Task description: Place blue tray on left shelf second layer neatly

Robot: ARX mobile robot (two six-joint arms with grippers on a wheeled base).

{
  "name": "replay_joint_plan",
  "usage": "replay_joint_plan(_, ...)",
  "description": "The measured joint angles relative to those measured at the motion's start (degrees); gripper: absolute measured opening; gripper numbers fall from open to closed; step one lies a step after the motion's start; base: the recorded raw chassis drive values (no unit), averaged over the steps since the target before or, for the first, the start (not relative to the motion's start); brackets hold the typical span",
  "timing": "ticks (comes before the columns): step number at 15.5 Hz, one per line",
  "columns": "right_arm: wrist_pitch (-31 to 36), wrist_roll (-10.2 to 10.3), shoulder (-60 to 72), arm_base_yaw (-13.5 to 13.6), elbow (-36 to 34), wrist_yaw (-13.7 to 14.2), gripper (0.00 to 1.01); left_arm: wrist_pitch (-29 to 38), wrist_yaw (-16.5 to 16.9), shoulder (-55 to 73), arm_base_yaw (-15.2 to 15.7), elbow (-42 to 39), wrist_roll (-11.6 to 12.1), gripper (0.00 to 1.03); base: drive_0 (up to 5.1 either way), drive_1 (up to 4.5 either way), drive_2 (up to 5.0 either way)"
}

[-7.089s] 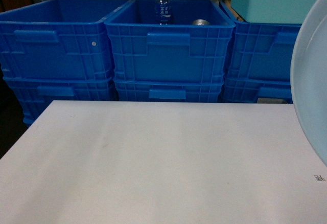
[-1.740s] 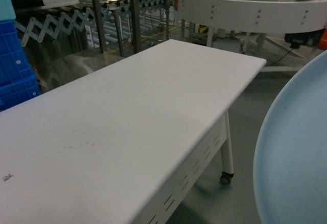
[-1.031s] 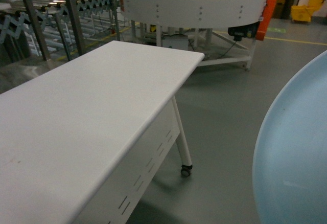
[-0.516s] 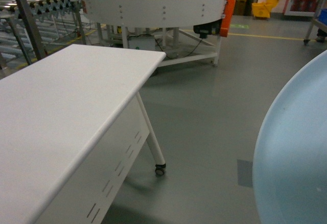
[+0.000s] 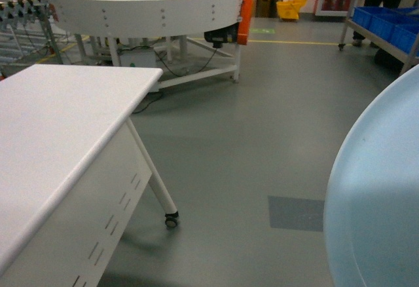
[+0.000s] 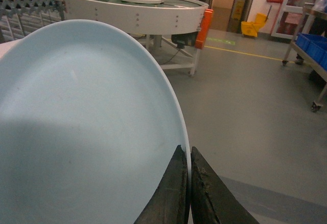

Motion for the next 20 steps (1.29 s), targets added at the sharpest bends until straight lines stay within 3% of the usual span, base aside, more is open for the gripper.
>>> replay_joint_plan(2, 0.0, 0.0, 0.0, 0.0, 0.0, 0.0, 0.02, 0.0, 0.0, 0.0, 0.0, 0.0, 0.0, 0.98, -1.5, -1.52, -1.5)
replay_joint_plan(20, 0.1, -0.2, 0.0, 0.0, -0.1, 0.0, 0.02, 0.0, 0.0, 0.0, 0.0, 0.0, 0.0, 0.98, 0.0, 4.16, -4.1)
